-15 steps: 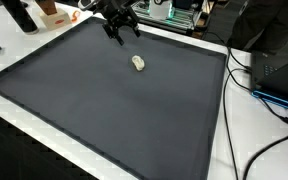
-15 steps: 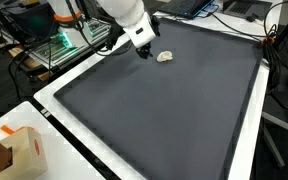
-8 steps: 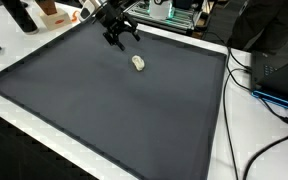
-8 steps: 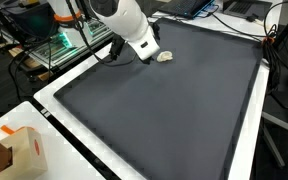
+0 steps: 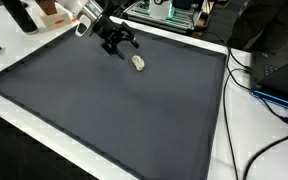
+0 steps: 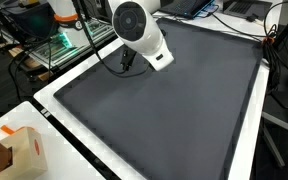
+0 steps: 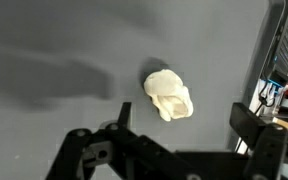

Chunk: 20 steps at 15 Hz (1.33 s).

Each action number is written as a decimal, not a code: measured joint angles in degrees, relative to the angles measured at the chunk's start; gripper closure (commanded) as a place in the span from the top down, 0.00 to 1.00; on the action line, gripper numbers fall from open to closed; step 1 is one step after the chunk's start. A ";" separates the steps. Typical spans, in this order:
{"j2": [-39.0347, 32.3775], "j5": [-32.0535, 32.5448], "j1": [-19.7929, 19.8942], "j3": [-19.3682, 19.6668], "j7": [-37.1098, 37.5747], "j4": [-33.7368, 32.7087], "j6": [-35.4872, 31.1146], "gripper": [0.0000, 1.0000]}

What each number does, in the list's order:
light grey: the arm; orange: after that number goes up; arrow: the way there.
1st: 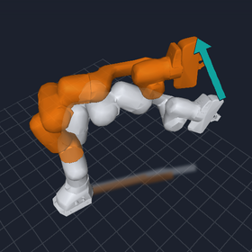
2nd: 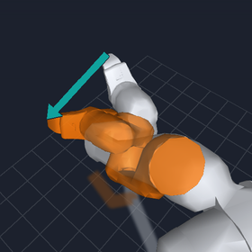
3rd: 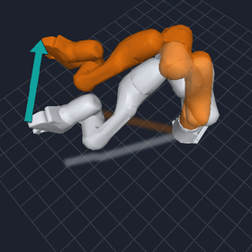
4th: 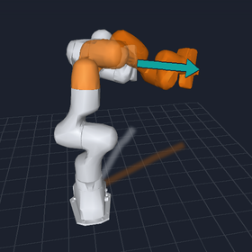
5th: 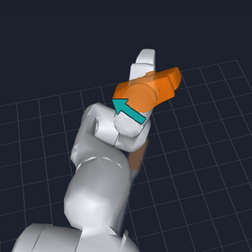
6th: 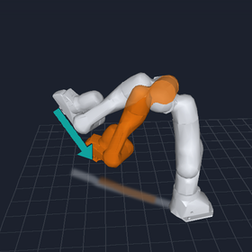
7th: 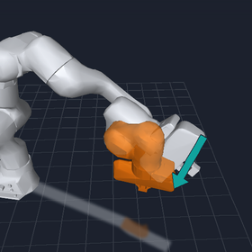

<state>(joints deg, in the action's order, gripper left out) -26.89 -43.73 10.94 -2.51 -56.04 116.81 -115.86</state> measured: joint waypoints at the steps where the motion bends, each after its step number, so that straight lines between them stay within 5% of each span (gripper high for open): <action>1: -1.04 1.12 -0.12 -0.01 -0.03 -1.53 0.94 1.00; 10: -7.69 10.26 -1.56 -1.77 -1.15 -12.55 6.13 1.00; 20: -8.95 17.57 -2.82 -4.61 -6.55 -16.07 6.66 1.00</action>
<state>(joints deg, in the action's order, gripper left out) -35.84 -26.16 8.12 -7.12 -62.59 100.75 -109.20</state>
